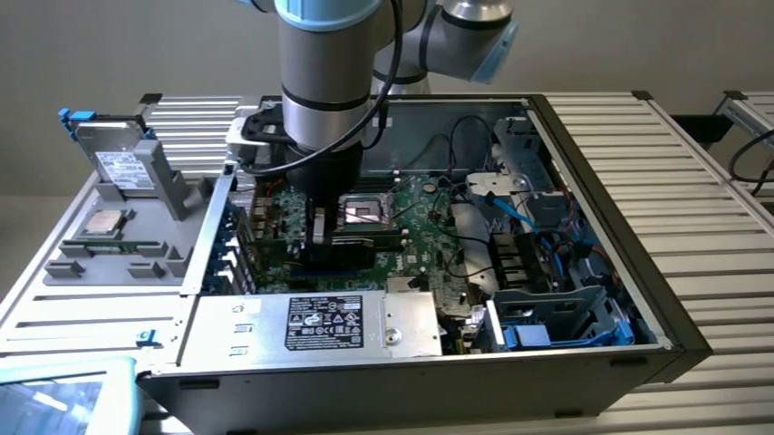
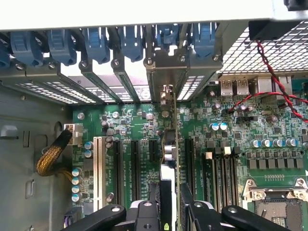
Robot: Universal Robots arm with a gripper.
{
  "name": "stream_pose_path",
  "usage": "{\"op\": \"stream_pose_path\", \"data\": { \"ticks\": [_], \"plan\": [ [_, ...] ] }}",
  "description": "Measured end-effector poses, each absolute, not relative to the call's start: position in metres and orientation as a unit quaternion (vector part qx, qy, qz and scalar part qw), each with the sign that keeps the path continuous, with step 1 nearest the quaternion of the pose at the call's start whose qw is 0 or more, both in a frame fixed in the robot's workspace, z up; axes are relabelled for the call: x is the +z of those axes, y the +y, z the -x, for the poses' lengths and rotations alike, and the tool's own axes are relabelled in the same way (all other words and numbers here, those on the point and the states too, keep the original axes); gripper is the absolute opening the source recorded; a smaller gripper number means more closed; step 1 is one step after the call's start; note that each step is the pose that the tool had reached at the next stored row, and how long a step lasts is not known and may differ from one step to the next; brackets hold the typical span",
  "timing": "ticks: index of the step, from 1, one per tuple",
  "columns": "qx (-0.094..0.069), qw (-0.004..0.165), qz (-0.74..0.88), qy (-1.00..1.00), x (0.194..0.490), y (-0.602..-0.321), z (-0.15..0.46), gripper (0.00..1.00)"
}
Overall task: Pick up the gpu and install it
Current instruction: 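Insert the gpu into the slot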
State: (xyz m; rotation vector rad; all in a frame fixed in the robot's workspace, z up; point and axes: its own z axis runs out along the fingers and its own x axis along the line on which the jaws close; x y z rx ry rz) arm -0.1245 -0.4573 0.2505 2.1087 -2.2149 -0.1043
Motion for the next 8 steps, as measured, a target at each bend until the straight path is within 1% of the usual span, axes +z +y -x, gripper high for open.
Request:
{"op": "stream_pose_path", "data": {
  "ticks": [8],
  "plan": [
    [-0.034, 0.041, -0.689, -0.723, 0.2557, -0.4574, 0.1245, 0.27]
  ]
}}
